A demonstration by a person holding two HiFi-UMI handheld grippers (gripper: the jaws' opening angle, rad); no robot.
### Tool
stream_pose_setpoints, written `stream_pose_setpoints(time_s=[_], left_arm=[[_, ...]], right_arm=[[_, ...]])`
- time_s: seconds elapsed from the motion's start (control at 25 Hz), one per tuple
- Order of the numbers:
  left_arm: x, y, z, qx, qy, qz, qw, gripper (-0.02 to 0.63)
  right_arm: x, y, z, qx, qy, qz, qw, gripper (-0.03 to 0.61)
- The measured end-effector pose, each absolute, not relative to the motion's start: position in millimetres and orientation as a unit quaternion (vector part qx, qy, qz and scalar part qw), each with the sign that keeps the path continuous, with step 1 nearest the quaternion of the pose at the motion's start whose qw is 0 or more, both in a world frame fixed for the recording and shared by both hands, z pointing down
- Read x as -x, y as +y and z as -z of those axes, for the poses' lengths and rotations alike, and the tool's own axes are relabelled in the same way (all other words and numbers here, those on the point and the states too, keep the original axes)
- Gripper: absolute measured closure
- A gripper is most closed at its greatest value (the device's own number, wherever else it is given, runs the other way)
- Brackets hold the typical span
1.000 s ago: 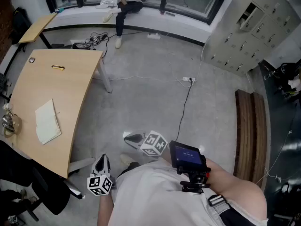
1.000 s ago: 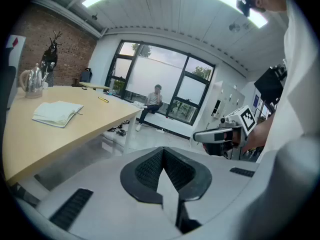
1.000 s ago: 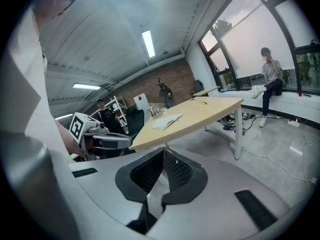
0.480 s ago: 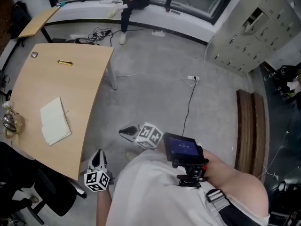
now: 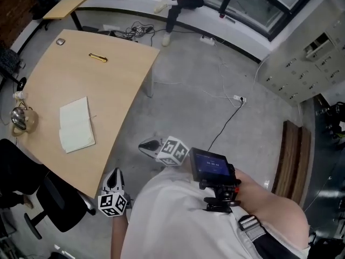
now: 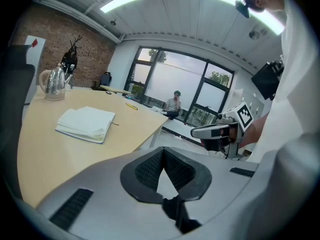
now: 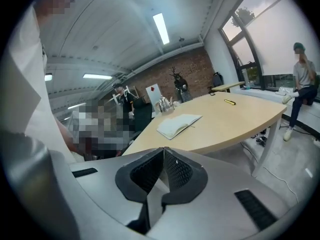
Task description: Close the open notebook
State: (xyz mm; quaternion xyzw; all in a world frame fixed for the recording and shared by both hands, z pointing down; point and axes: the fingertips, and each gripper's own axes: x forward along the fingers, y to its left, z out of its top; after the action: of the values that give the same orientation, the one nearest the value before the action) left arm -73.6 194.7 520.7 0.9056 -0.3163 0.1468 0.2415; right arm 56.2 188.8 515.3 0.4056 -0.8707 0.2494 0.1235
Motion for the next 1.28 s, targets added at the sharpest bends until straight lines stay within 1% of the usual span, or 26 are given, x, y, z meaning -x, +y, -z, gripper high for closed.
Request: stream_pose_setpoints(time_s=[0.2,0.52,0.96,1.28], left_arm=[[79,175,-523,-0.888,-0.353,-0.152,0.251,0.609],[64,122,-515,-0.858,-0.406,-0.164,0.269,0.609],[47,43,-512,-0.815,-0.481,-0.173,0.271,0.609],[40,17,-510,-0.792,-0.519,-0.174,0.271,0.609]], right_arm=[[-49,157,-517,-0.366,-0.887,-0.254,0.124,0.565],[-73,86,-510,-0.321,-0.902,-0.260,0.122,0.565],[-88,6,-522,-0.232,-0.927,-0.258,0.142,0.565],[-89,-31,-521,-0.186,-0.940,-0.246,0.143,0.565]])
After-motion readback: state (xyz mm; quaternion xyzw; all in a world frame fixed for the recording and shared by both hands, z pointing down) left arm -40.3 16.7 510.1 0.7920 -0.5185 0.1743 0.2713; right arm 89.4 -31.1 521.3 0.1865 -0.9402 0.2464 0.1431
